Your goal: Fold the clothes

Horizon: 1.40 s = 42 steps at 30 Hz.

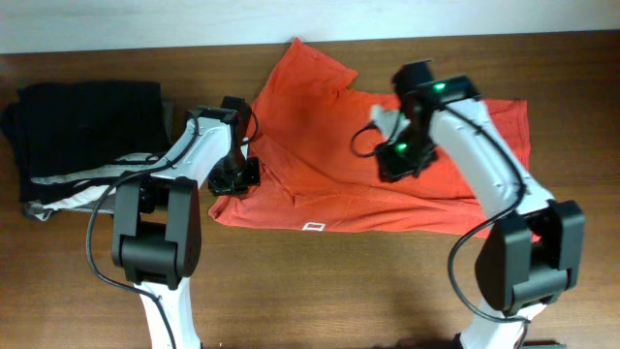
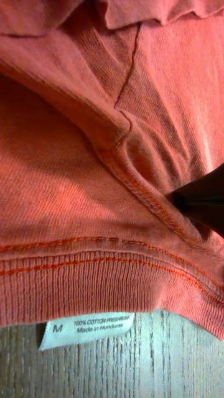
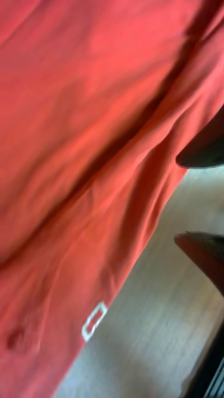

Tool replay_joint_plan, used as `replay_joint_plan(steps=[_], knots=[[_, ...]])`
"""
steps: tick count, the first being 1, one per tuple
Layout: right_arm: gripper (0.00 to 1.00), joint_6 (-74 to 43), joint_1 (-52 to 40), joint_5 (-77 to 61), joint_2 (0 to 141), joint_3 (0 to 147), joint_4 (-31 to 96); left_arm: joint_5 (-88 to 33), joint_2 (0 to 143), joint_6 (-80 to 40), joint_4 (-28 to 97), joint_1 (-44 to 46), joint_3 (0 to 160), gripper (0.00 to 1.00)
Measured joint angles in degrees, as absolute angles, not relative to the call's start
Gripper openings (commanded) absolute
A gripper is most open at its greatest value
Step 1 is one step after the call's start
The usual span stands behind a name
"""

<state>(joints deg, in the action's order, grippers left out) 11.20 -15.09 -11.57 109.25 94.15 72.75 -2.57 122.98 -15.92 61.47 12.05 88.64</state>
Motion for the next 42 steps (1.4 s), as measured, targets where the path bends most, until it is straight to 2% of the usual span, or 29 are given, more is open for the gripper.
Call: replay_joint_plan(steps=[1, 3, 7, 8, 13, 16, 17, 18, 30, 34, 42], knots=[[0.47, 11.73, -16.32, -11.55, 109.25, 94.11, 72.16, -2.52, 122.52, -16.10, 61.14, 12.01, 88.42, 0.00], [0.66, 12.10, -18.39, -11.57, 109.25, 94.04, 71.00, -2.50, 120.29, -16.32, 60.31, 11.66, 87.74, 0.00], [0.76, 13.45, -21.91, -11.55, 109.25, 93.89, 68.84, -2.52, 110.41, -16.53, 58.04, 9.74, 87.29, 0.01], [0.75, 13.52, -22.52, -11.62, 109.25, 93.89, 68.23, -2.50, 107.81, -16.56, 57.71, 9.10, 87.31, 0.02], [0.54, 14.39, -24.80, -13.58, 109.25, 93.84, 64.58, -2.24, 94.04, -16.97, 55.11, 4.14, 87.83, 0.21], [0.51, 14.41, -26.44, -12.73, 109.25, 93.80, 62.30, -1.87, 90.45, -16.95, 54.61, 1.56, 87.96, 0.50], [0.51, 14.39, -27.22, -12.21, 109.25, 93.78, 61.41, -1.80, 89.97, -17.04, 54.61, 0.99, 87.96, 0.67], [0.50, 14.44, -28.25, -11.57, 109.25, 93.73, 60.18, -1.80, 89.78, -16.99, 54.72, 0.56, 87.96, 0.99], [0.52, 15.00, -36.82, -6.92, 117.16, 93.60, 52.01, -1.63, 89.93, -17.58, 55.46, -0.03, 87.96, 0.99], [0.57, 15.00, -37.71, -5.50, 121.54, 93.41, 49.69, -1.65, 89.95, -17.56, 55.46, -0.03, 87.96, 0.99], [0.58, 15.05, -37.91, -4.69, 123.81, 93.30, 48.21, -1.65, 89.95, -17.58, 55.46, -0.03, 87.94, 0.99]])
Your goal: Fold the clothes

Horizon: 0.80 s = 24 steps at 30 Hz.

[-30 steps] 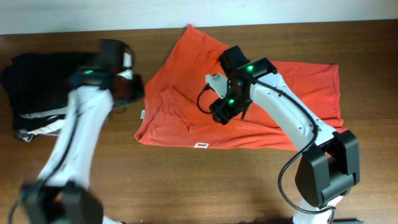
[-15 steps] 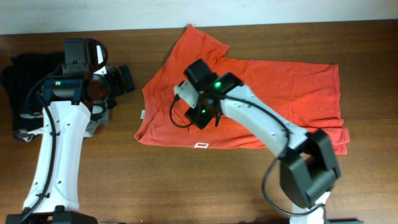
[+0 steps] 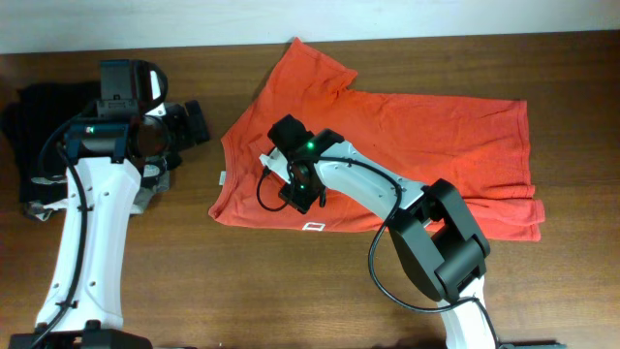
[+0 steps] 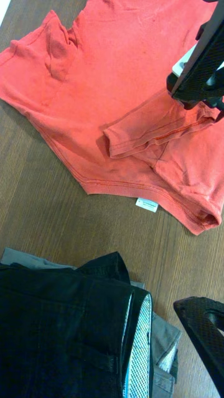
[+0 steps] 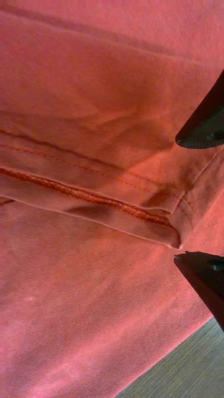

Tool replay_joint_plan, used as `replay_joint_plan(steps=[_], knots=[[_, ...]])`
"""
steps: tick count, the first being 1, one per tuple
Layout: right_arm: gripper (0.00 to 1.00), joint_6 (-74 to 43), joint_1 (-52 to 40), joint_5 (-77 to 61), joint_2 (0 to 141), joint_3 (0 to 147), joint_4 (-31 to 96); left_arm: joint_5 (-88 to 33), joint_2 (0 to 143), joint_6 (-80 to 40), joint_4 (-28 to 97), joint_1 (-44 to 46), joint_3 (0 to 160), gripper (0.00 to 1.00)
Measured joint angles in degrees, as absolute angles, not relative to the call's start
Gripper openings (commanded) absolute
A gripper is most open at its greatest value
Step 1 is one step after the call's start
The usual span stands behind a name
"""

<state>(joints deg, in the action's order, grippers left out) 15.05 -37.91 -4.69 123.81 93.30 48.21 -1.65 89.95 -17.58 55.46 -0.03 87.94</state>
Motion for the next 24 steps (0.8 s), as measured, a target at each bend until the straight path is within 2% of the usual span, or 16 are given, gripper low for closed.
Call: replay_joint_plan(steps=[24], knots=[[0.57, 12.12, -40.23, -3.86, 123.81, 93.30, 46.24, -1.65, 89.95, -17.58, 55.46, -0.03, 87.96, 0.99]])
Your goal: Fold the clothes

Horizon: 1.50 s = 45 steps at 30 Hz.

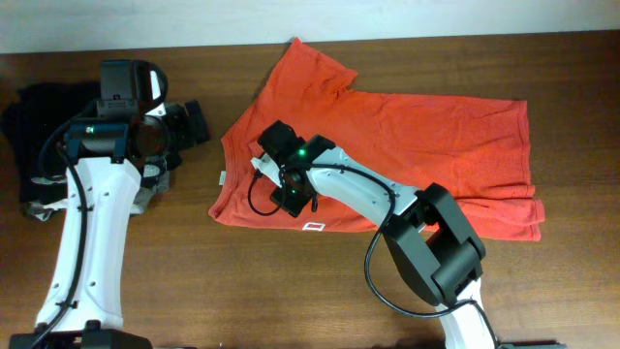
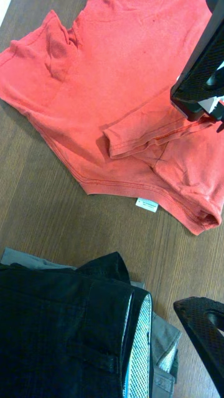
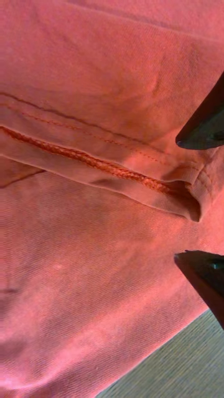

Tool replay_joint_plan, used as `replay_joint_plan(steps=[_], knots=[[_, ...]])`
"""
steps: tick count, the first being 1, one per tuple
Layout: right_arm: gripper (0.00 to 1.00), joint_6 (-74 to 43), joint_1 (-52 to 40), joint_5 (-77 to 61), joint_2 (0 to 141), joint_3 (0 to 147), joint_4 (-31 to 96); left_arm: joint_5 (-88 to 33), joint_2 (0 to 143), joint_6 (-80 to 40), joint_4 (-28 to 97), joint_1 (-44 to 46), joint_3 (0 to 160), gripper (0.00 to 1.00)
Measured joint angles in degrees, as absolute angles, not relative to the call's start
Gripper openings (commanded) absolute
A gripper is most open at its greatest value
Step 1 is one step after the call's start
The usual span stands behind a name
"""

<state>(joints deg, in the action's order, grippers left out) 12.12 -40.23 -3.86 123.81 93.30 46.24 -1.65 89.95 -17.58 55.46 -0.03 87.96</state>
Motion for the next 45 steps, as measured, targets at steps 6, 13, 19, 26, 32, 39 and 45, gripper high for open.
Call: replay_joint_plan(steps=[6, 13, 19, 26, 32, 39, 45], knots=[[0.56, 10.79, -40.23, -3.84, 123.81, 92.73, 45.17, -1.65, 89.95, -17.58, 55.46, -0.03, 87.94, 0.99], [0.53, 9.34, -40.23, -3.84, 123.81, 89.58, 42.74, -1.65, 89.95, -17.58, 55.46, -0.03, 87.96, 0.99], [0.37, 8.97, -40.23, -3.18, 123.83, 89.12, 42.33, -1.65, 89.95, -17.56, 55.46, -0.03, 87.96, 0.99], [0.31, 8.99, -40.23, -2.79, 123.83, 89.12, 42.35, -1.65, 89.95, -17.58, 55.48, -0.03, 87.96, 0.99], [0.25, 7.77, -40.23, -2.74, 123.83, 89.12, 42.44, -1.65, 89.95, -17.56, 55.46, -0.03, 87.94, 0.99], [0.25, 7.38, -40.23, -2.79, 123.83, 89.65, 43.97, -1.65, 89.95, -17.56, 55.48, -0.03, 87.96, 0.99], [0.20, 7.25, -40.23, -2.81, 123.83, 91.92, 45.63, -1.65, 89.95, -17.56, 55.46, -0.03, 87.96, 0.99]])
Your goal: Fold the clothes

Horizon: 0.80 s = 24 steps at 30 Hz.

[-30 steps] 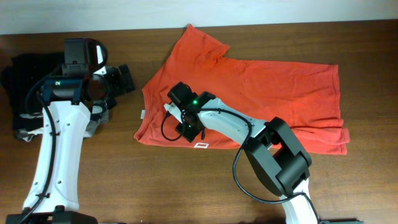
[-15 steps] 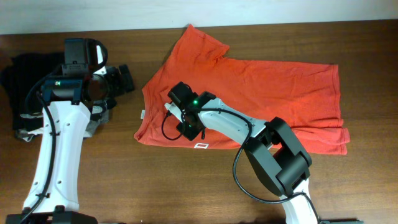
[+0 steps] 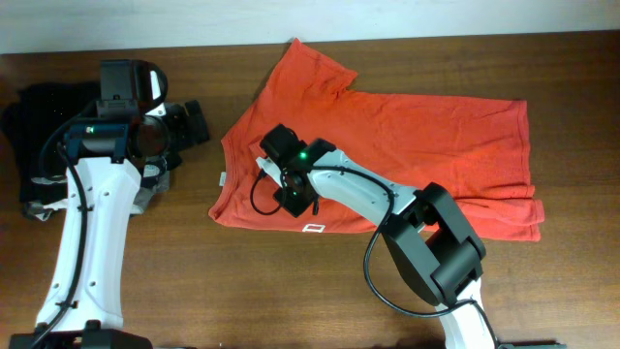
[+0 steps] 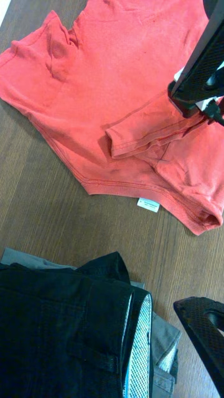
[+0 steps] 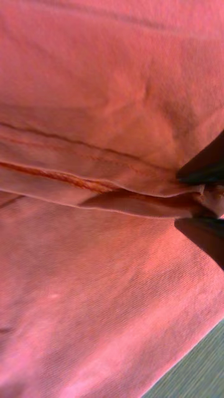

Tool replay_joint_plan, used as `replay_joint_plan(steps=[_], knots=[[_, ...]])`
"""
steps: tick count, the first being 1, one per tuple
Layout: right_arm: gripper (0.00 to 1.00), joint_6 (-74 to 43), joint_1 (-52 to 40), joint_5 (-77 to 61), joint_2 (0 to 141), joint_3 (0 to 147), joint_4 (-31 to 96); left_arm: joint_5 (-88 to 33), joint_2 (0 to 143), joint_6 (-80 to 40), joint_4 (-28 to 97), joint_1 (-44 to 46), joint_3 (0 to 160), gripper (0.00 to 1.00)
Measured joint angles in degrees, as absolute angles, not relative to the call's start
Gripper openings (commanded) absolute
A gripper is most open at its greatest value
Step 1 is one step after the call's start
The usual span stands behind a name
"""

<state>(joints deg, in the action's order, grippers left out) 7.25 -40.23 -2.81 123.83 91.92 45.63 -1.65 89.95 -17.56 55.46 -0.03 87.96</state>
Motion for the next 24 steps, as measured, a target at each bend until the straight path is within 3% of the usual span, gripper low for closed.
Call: replay_joint_plan(steps=[6, 24], knots=[[0.04, 7.07, -40.23, -2.28, 123.83, 92.82, 46.02, -1.65, 89.95, -17.58, 55.48, -0.03, 87.94, 0.99], [0.04, 6.85, -39.31, 1.76, 123.83, 94.11, 45.80, -1.65, 89.95, -17.56, 55.48, -0.03, 87.94, 0.99]])
